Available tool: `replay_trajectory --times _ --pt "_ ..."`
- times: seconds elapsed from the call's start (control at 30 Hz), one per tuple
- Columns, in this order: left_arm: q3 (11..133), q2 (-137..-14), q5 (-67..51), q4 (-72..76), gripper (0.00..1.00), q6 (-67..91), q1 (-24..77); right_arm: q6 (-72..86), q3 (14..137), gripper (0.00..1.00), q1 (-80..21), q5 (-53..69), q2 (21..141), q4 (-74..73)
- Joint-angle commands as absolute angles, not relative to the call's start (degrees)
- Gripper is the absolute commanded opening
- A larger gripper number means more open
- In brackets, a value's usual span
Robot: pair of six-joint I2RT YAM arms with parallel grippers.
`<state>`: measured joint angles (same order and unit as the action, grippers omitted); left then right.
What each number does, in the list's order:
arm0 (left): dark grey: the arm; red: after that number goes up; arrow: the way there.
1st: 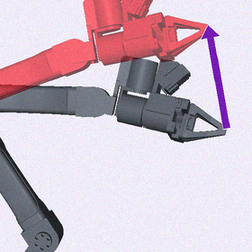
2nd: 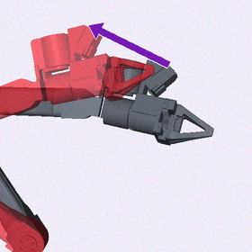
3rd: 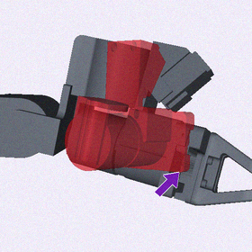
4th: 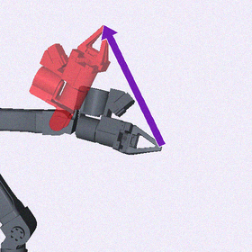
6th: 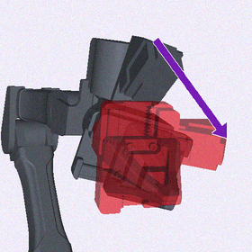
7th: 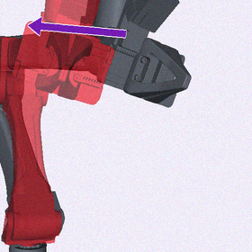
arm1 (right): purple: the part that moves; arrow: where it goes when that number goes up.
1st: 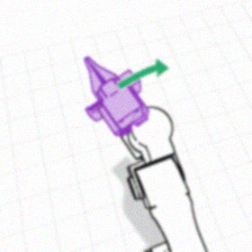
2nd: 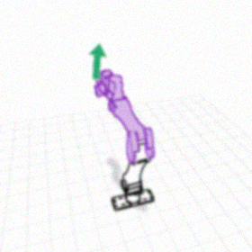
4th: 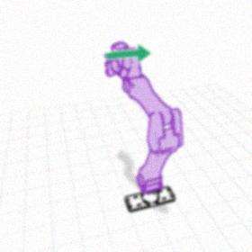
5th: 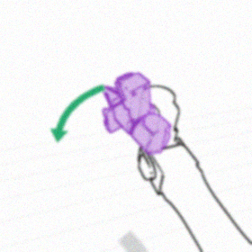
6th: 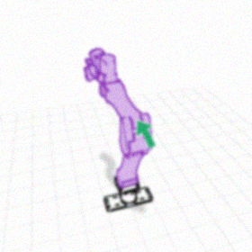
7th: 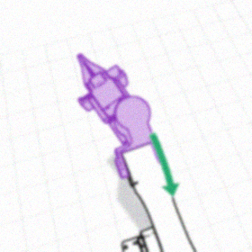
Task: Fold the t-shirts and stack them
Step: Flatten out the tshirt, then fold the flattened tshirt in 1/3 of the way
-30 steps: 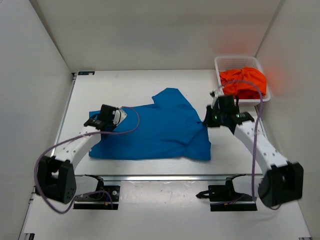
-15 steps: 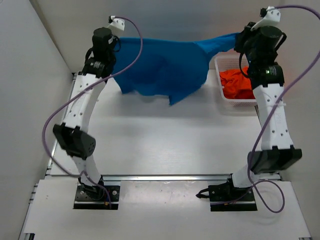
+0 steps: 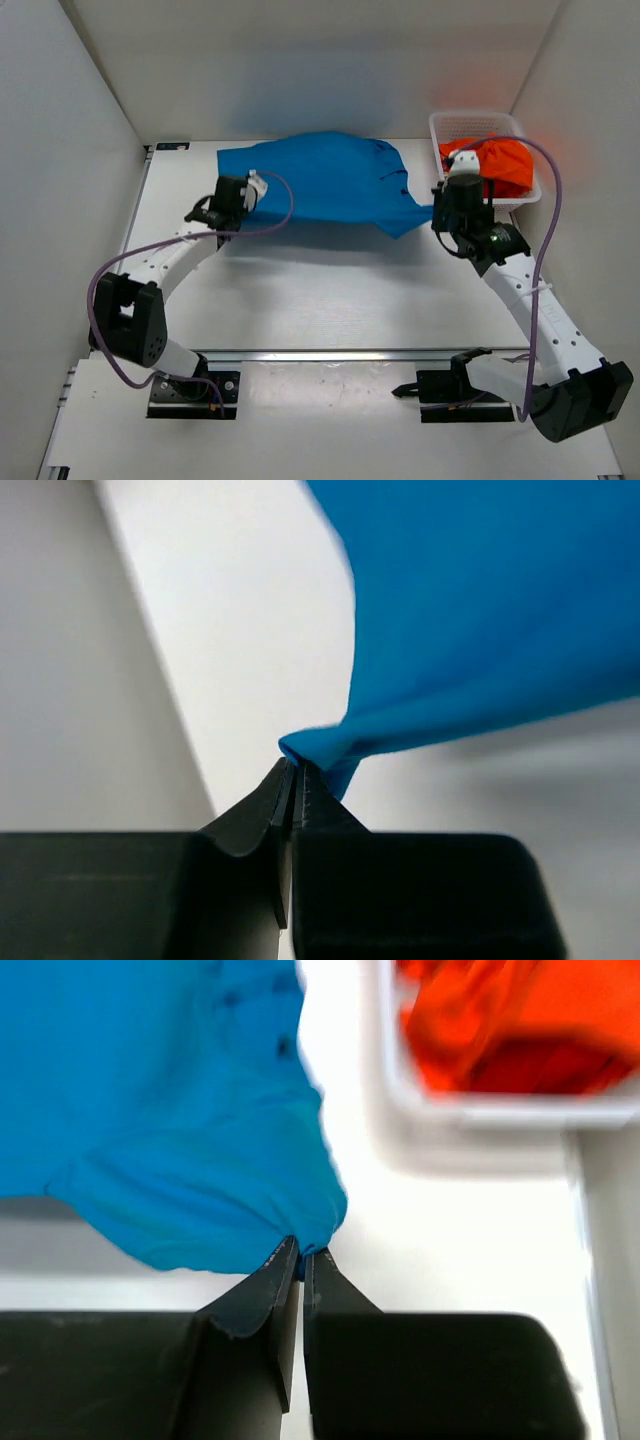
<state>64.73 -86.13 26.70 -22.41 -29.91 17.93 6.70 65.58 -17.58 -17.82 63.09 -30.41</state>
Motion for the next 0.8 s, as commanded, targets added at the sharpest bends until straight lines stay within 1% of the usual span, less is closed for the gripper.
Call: replay_trajectory --times 0.0,0.17,0.27,0.4,0.5,0.57,0.67,0.77 --pt "55.66 -77.62 24.35 -25.30 0.04 -28.74 18.46 10.18 59.35 0.00 -19.86 -16.20 58.89 -35.06" --pt "47.04 -74.45 24.17 -26.63 0.02 -28.39 17.23 14.15 48.71 0.00 -21.27 -6.60 57.48 -33.66" --pt "43.52 -71.82 24.17 -27.33 0.03 -28.92 16.61 14.15 46.76 0.00 -21.18 -2.65 57.92 -33.31" --pt "40.70 -69.70 24.35 -29.35 0.03 -29.44 16.35 11.26 46.41 0.00 -21.44 3.06 58.45 -32.78" --pt "39.64 -68.03 23.73 -30.84 0.02 -29.09 14.86 9.85 47.63 0.00 -21.18 4.12 58.97 -32.44" --pt "40.07 -67.33 24.26 -31.11 0.02 -29.18 14.15 9.06 49.21 0.00 -20.83 2.47 59.67 -31.21" --pt "41.13 -67.23 24.61 -29.89 0.03 -29.70 13.97 6.78 51.41 0.00 -18.73 2.81 63.09 -27.26" --pt "42.54 -69.95 26.01 -25.85 0.03 -31.46 14.76 4.05 54.31 0.00 -18.63 2.72 69.07 -22.07"
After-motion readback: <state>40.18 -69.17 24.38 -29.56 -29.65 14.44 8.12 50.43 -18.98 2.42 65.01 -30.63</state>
